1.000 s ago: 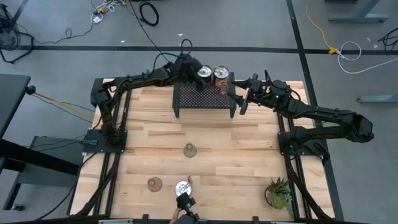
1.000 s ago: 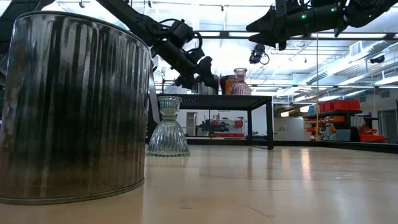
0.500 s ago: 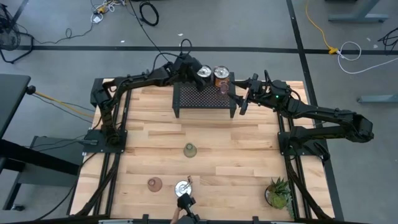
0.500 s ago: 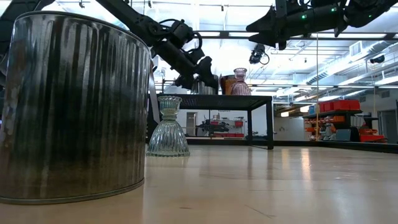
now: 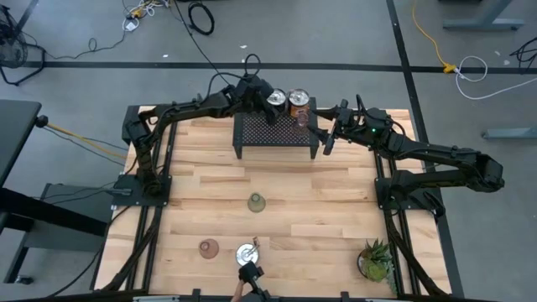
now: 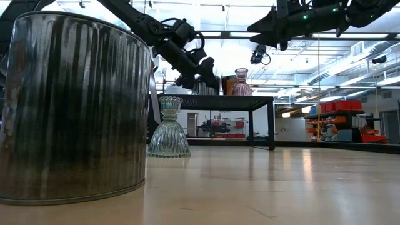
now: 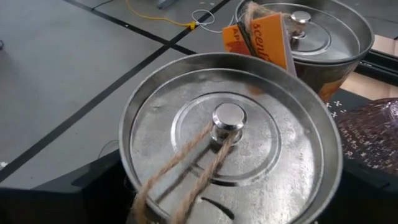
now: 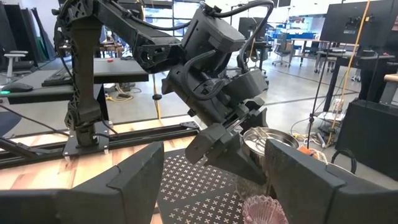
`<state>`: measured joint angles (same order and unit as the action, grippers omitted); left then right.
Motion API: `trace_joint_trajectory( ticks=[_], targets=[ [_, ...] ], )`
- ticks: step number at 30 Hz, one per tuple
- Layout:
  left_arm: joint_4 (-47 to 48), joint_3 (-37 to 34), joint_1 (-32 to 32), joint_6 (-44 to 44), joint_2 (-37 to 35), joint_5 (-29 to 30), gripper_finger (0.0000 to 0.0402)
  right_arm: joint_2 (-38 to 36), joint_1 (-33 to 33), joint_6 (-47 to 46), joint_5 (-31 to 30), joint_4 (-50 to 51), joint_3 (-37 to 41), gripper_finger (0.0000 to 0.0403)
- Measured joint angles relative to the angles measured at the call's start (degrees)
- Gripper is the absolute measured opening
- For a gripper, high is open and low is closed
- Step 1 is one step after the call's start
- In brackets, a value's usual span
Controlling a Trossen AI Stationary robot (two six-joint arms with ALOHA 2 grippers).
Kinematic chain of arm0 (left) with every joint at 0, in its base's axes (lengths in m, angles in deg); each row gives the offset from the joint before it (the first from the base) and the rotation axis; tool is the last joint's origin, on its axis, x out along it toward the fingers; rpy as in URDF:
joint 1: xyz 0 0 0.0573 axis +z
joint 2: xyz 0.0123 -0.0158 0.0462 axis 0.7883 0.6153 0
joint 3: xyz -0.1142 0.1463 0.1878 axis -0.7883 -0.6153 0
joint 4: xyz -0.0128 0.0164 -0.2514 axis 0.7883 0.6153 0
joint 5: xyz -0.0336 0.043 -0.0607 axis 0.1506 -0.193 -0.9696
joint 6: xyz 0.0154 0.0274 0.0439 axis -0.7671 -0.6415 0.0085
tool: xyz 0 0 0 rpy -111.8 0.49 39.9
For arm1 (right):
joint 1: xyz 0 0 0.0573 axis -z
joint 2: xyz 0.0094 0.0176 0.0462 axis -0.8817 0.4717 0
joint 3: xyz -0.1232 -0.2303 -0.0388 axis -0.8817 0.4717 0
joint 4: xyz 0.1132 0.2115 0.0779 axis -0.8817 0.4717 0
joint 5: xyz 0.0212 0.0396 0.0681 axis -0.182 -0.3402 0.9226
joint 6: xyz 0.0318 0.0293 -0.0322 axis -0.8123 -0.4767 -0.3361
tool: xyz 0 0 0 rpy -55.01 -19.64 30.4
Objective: Pick & Place candle stick holders
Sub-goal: Put the top silver scented candle on the shelf aligned with the other scented candles
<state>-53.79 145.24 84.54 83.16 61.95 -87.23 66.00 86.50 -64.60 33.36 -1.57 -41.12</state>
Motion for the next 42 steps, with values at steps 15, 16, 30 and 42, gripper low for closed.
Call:
trace_joint_trajectory(
  ticks=[15, 16, 30, 42],
  targets=[
    [-0.8, 0.0, -0.3, 0.0, 0.0, 0.0, 0.0391, 0.0, 0.0, 0.1, 0.0, 0.0, 0.0, 0.0279],
    [-0.8, 0.0, -0.3, 0.0, 0.0, 0.0, 0.0391, 0.0, 0.0, 0.2, 0.0, 0.0, 0.0, 0.0279],
    [-1.9, 0.0, -1.0, 0.1, 0.0, -2.1, 0.0396, 0.0, 0.0, 0.3, 0.0, 0.0, 0.0, 0.0279],
    [-3.5, 0.0, -0.9, 1.4, 0.0, -2.3, 0.04, 0.0, 0.0, 0.4, 0.0, 0.0, 0.0, 0.0279]
  ],
)
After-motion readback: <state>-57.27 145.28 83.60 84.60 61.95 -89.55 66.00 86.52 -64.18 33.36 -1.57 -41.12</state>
